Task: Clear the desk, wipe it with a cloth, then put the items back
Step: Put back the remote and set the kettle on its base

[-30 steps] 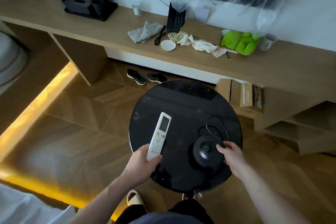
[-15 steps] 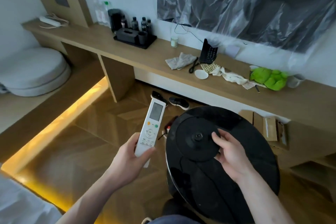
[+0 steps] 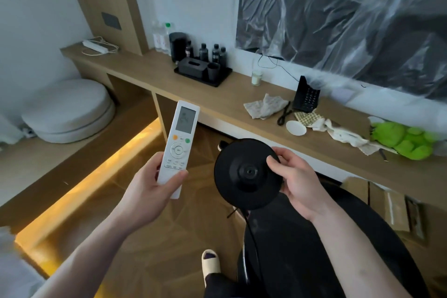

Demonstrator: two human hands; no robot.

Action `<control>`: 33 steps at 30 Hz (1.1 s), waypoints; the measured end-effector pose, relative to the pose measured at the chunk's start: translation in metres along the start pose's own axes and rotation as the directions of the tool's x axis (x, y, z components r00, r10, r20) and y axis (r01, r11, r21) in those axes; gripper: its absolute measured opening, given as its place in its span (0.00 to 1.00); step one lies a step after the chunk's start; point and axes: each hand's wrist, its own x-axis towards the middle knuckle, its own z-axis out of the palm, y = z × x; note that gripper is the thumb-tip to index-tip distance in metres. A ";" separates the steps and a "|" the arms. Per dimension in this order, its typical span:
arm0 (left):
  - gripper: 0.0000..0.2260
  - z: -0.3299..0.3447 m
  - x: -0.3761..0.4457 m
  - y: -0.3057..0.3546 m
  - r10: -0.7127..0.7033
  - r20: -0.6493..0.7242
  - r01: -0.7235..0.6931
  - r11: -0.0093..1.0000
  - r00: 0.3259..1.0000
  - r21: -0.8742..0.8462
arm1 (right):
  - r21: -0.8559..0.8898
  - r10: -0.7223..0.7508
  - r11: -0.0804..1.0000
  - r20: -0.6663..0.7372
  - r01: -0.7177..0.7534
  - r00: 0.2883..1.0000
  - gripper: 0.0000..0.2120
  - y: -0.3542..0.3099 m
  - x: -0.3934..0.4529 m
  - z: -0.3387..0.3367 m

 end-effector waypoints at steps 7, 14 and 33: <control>0.26 -0.019 0.115 -0.004 -0.025 -0.039 0.025 1.000 0.999 -0.006 | -0.016 0.005 1.000 0.093 -0.004 0.996 0.12 -0.036 0.095 0.016; 0.27 -0.035 0.185 -0.013 -0.078 -0.080 0.075 0.996 0.994 -0.040 | -0.136 0.095 0.988 0.189 -0.070 0.977 0.11 -0.060 0.179 0.031; 0.25 -0.130 0.379 -0.076 -0.131 -0.049 0.128 0.990 0.990 -0.053 | -0.191 0.046 0.981 0.103 -0.026 0.994 0.11 -0.117 0.329 0.154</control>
